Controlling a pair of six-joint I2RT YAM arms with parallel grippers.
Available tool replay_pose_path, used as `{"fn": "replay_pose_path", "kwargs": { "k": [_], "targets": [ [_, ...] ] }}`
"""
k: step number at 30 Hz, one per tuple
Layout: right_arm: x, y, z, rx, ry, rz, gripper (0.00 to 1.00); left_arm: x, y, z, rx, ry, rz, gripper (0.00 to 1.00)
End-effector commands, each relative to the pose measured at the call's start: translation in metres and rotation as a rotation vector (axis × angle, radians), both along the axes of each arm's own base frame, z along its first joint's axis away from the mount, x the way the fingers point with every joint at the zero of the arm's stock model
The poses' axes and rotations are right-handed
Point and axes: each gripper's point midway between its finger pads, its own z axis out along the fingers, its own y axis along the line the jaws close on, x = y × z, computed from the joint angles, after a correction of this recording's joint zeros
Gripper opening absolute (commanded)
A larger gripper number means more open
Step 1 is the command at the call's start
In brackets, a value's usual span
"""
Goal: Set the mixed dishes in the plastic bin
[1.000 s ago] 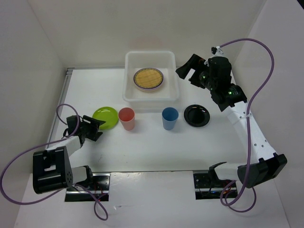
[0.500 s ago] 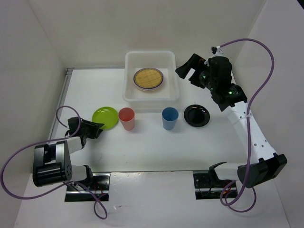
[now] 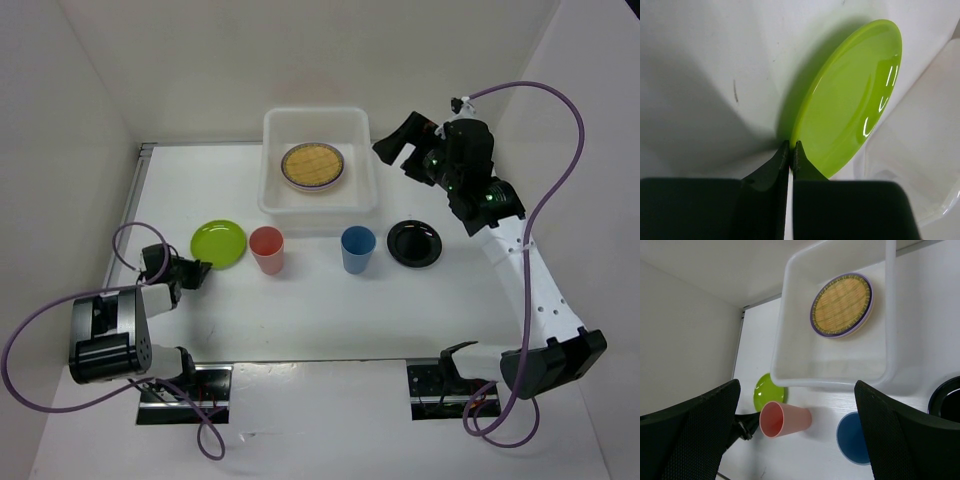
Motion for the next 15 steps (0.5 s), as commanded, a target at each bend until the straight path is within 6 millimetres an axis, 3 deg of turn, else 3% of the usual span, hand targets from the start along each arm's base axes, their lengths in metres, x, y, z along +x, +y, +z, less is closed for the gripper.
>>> {"fn": "replay_pose_path", "kwargs": {
  "k": [1,3,7,8,12,14,15],
  "targets": [
    [-0.008,-0.007,0.035,0.032,-0.088,-0.009,0.99,0.001,0.015,0.018,0.042,-0.037,0.075,0.00],
    [-0.010,-0.012,0.036,0.024,-0.091,-0.018,0.99,-0.001,0.019,0.034,0.060,-0.039,0.095,0.00],
    [-0.011,-0.018,0.039,0.029,-0.100,-0.021,0.99,0.006,0.041,0.132,0.206,-0.230,0.161,0.00],
    [-0.012,-0.016,0.035,0.029,-0.090,-0.012,0.99,0.009,0.047,0.164,0.236,-0.279,0.174,0.00],
    [-0.013,-0.018,0.030,0.029,-0.079,-0.010,0.99,0.022,0.045,0.250,0.311,-0.438,0.117,0.00],
    [-0.013,-0.016,0.032,0.033,-0.088,-0.001,0.99,0.033,0.033,0.275,0.294,-0.503,0.043,0.00],
    [-0.013,-0.016,0.028,0.039,-0.076,-0.003,0.99,0.044,0.031,0.276,0.279,-0.501,0.016,0.00]
  ]
}}
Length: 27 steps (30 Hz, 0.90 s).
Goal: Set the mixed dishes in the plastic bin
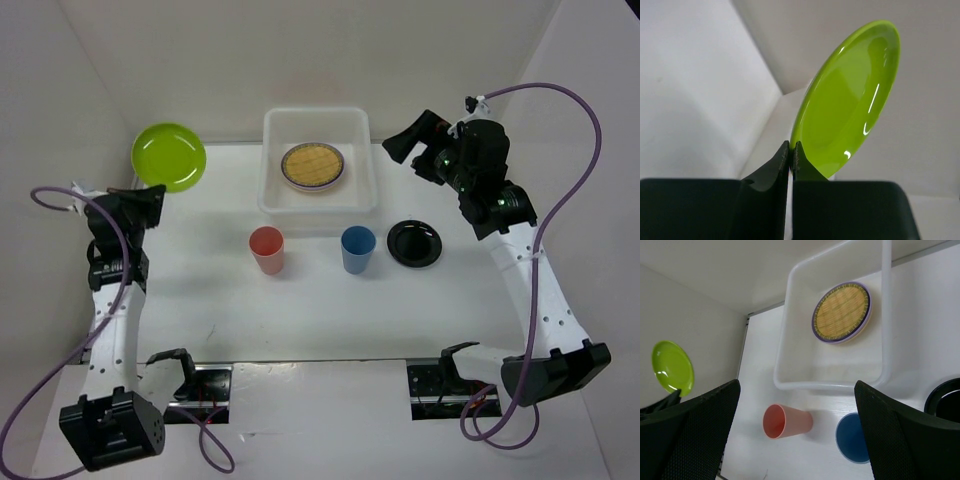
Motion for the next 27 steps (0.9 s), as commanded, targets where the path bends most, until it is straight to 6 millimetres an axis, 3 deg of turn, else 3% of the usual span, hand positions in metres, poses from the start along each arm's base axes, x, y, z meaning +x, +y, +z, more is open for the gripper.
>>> {"fn": "replay_pose_path", "kwargs": {
  "k": [1,2,4,7,10,11,16,18,20,21,22,24,25,27],
  "targets": [
    [-0.006,0.001,0.014,0.022,-0.044,0.018,0.99,0.020,-0.012,0.021,0.030,-0.021,-0.116,0.00],
    [-0.006,0.001,0.014,0.022,-0.044,0.018,0.99,0.029,-0.022,0.047,0.049,-0.072,-0.169,0.00],
    [-0.009,0.000,0.017,0.024,-0.054,0.018,0.99,0.049,-0.030,0.049,0.059,-0.064,-0.215,0.00],
    [-0.016,0.003,0.020,0.040,-0.058,0.042,0.99,0.077,-0.055,0.075,0.113,-0.096,-0.309,0.00],
    [-0.022,0.005,0.014,0.058,-0.047,0.051,0.99,0.107,-0.086,0.080,0.140,-0.085,-0.408,0.00],
    [-0.022,0.005,0.014,0.058,-0.047,0.051,0.99,0.121,-0.107,0.062,0.135,-0.043,-0.468,0.00],
    [-0.022,-0.004,0.012,0.049,-0.039,0.011,0.99,0.168,-0.164,0.038,0.185,0.032,-0.623,0.00],
    [-0.022,-0.004,0.012,0.041,-0.042,0.012,0.99,0.175,-0.187,0.026,0.208,0.060,-0.678,0.00],
    [-0.022,-0.008,0.001,0.030,-0.016,-0.010,0.99,0.188,-0.201,0.004,0.214,0.104,-0.702,0.00],
    [-0.024,-0.009,-0.001,0.030,-0.015,-0.011,0.99,0.191,-0.213,0.007,0.225,0.102,-0.726,0.00],
    [-0.024,-0.014,-0.011,0.018,0.003,-0.039,0.99,0.198,-0.220,-0.012,0.218,0.140,-0.741,0.00],
    [-0.023,-0.024,-0.026,0.038,0.033,-0.091,0.99,0.205,-0.238,-0.012,0.233,0.150,-0.766,0.00],
    [-0.024,-0.025,-0.045,0.044,0.066,-0.105,0.99,0.212,-0.242,-0.032,0.245,0.191,-0.769,0.00],
    [-0.026,-0.037,-0.049,0.074,0.054,-0.139,0.99,0.217,-0.249,-0.044,0.256,0.219,-0.776,0.00]
  ]
}}
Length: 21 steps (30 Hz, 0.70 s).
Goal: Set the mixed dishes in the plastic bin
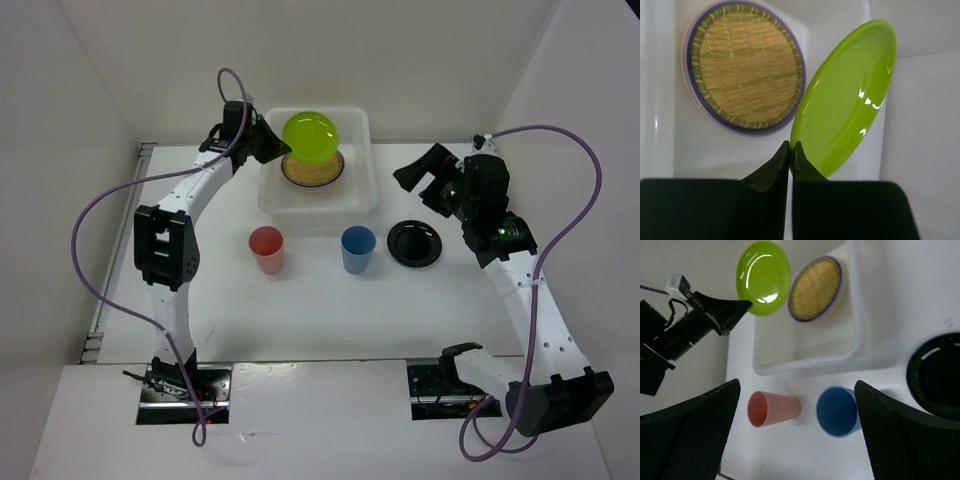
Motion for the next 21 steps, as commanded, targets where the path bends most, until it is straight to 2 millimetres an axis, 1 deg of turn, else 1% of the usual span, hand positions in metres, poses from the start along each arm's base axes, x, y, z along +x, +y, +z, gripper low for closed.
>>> {"fn": "replay_pose_path", "kwargs": {
  "k": [1,3,4,5,6,7,8,9,10,11,12,13,14,15,16,17,18,19,20,21],
  "targets": [
    [-0.001,-0.022,-0.014,0.043,0.001,-0.097,0.99,0.008,-0.014,-0.005,0.046,-0.011,-0.035,0.00],
    [0.000,-0.031,-0.014,0.048,-0.006,-0.117,0.99,0.015,-0.013,-0.011,0.056,-0.002,-0.022,0.00],
    [-0.001,-0.029,-0.019,0.048,0.006,-0.109,0.99,0.019,-0.012,-0.027,0.068,0.027,-0.014,0.00],
    [-0.001,-0.034,-0.026,0.045,0.024,-0.123,0.99,0.019,-0.017,-0.035,0.080,0.038,-0.028,0.00],
    [0.000,-0.037,-0.026,0.046,0.024,-0.132,0.99,0.023,-0.020,-0.029,0.073,0.029,-0.036,0.00],
    [-0.003,-0.035,-0.029,0.049,0.029,-0.120,0.99,0.027,-0.021,-0.047,0.081,0.062,-0.037,0.00],
    [-0.004,-0.033,-0.035,0.051,0.044,-0.107,0.99,0.030,-0.019,-0.055,0.093,0.081,-0.026,0.00],
    [-0.005,-0.033,-0.040,0.050,0.055,-0.107,0.99,0.033,-0.024,-0.058,0.099,0.078,-0.025,0.00],
    [-0.006,-0.031,-0.040,0.053,0.056,-0.097,0.99,0.038,-0.025,-0.067,0.103,0.092,-0.025,0.01],
    [-0.006,-0.031,-0.045,0.060,0.068,-0.100,0.99,0.039,-0.025,-0.074,0.107,0.108,-0.026,0.01],
    [-0.006,-0.031,-0.045,0.060,0.068,-0.100,0.99,0.042,-0.025,-0.090,0.119,0.134,-0.019,0.01],
    [-0.009,-0.031,-0.043,0.060,0.067,-0.100,0.99,0.045,-0.032,-0.085,0.115,0.119,-0.028,0.01],
    [-0.009,-0.033,-0.048,0.055,0.075,-0.111,0.99,0.046,-0.030,-0.091,0.120,0.144,-0.013,0.01],
    [-0.009,-0.033,-0.048,0.055,0.075,-0.111,0.99,0.047,-0.031,-0.104,0.125,0.164,-0.014,0.02],
    [-0.009,-0.039,-0.054,0.048,0.092,-0.135,0.99,0.048,-0.037,-0.101,0.125,0.160,-0.023,0.02],
    [-0.009,-0.041,-0.057,0.042,0.103,-0.147,0.99,0.049,-0.036,-0.104,0.132,0.164,-0.015,0.04],
    [-0.010,-0.046,-0.066,0.041,0.129,-0.180,0.99,0.052,-0.036,-0.110,0.133,0.169,-0.015,0.06],
    [-0.012,-0.049,-0.075,0.046,0.157,-0.193,0.99,0.051,-0.034,-0.109,0.142,0.178,-0.007,0.09],
    [-0.013,-0.048,-0.085,0.053,0.182,-0.199,0.99,0.053,-0.035,-0.113,0.142,0.179,-0.007,0.19],
    [-0.014,-0.048,-0.089,0.051,0.191,-0.199,0.99,0.055,-0.033,-0.111,0.148,0.176,0.003,0.25]
  ]
}}
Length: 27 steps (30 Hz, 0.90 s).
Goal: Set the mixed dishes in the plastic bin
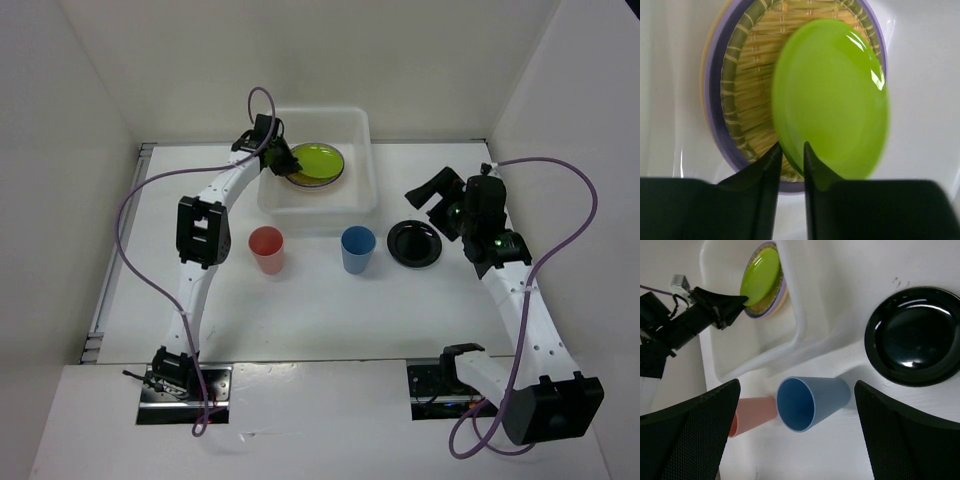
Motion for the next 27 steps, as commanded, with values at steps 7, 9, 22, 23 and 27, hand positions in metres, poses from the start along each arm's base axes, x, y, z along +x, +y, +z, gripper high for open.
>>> {"fn": "replay_pose_path", "kwargs": {
  "k": [7,9,22,23,27],
  "targets": [
    [-0.010,-0.022,-0.076,0.046,0.212,-0.104,0.99,0.011,-0.001,0.052,0.024,-0.105,-0.009,0.69],
    [-0.021,-0.022,-0.093,0.083,0.254,-0.114,0.99,0.009,-0.001,0.068,0.020,-0.120,-0.008,0.71],
    [-0.045,-0.026,-0.179,0.204,0.428,-0.206,0.99,-0.080,-0.015,0.349,-0.153,-0.603,-0.165,0.84],
    [-0.046,-0.025,-0.187,0.217,0.453,-0.208,0.99,-0.086,-0.017,0.347,-0.145,-0.584,-0.197,0.84],
    [-0.045,-0.025,-0.201,0.263,0.448,-0.253,0.99,-0.141,0.006,0.420,-0.115,-0.742,-0.198,0.86]
  ]
}}
